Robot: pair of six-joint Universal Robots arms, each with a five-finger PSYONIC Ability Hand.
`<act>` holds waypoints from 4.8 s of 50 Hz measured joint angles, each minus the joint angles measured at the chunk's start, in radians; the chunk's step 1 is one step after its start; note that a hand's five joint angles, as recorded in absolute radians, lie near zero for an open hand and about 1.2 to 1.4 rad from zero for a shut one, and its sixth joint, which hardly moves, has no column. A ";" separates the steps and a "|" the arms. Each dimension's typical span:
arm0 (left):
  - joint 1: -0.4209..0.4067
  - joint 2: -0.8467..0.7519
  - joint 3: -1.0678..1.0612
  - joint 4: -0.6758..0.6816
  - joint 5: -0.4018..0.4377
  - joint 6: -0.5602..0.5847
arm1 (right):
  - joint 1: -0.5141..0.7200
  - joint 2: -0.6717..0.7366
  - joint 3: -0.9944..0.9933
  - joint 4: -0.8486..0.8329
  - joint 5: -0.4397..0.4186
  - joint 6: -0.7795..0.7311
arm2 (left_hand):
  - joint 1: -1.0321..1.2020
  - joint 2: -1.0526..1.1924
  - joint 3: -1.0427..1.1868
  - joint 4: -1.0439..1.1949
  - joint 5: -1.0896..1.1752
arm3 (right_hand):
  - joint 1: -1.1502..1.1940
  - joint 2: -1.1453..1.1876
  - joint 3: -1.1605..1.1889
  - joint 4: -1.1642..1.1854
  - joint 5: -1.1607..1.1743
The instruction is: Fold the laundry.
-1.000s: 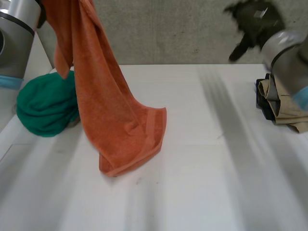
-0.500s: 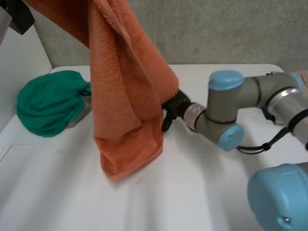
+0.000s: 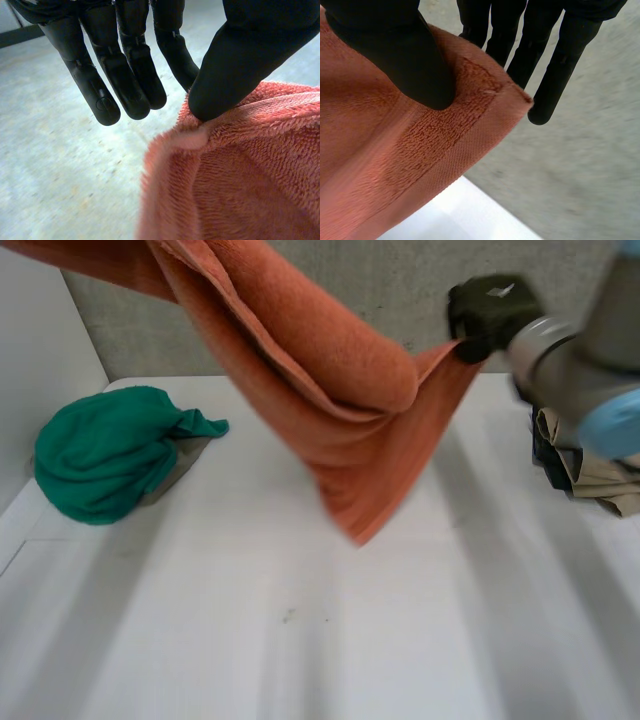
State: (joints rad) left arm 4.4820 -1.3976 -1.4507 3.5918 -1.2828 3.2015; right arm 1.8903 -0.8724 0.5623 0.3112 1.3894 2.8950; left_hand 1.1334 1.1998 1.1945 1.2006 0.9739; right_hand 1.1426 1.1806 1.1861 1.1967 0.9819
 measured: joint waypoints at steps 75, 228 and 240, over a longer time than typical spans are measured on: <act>-0.047 -0.674 0.071 0.074 -0.121 0.088 | -0.043 -0.300 0.493 -0.435 0.087 -0.322 | -0.914 -0.958 -0.948 -0.966 -0.920 | 0.000 0.000 0.007 0.004 0.000; 0.140 -0.469 -0.471 -0.058 -0.106 0.380 | -0.206 -0.423 1.212 -0.558 -0.039 -0.434 | 0.042 -0.003 -0.005 -0.001 0.011 | 0.000 0.002 0.008 0.005 0.000; 0.221 -0.025 -0.539 -0.318 -0.010 0.432 | -0.308 -0.773 1.144 -0.059 -0.042 -0.647 | 0.042 -0.002 -0.003 0.000 0.011 | 0.000 0.002 0.008 0.005 0.000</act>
State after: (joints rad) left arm 4.7027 -1.4222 -1.9897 3.2736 -1.2923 3.6336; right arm 1.5827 -1.6456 1.7068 0.2522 1.3472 2.2481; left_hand 1.1753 1.1979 1.1914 1.2001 0.9851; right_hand 1.1425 1.1831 1.1942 1.2017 0.9816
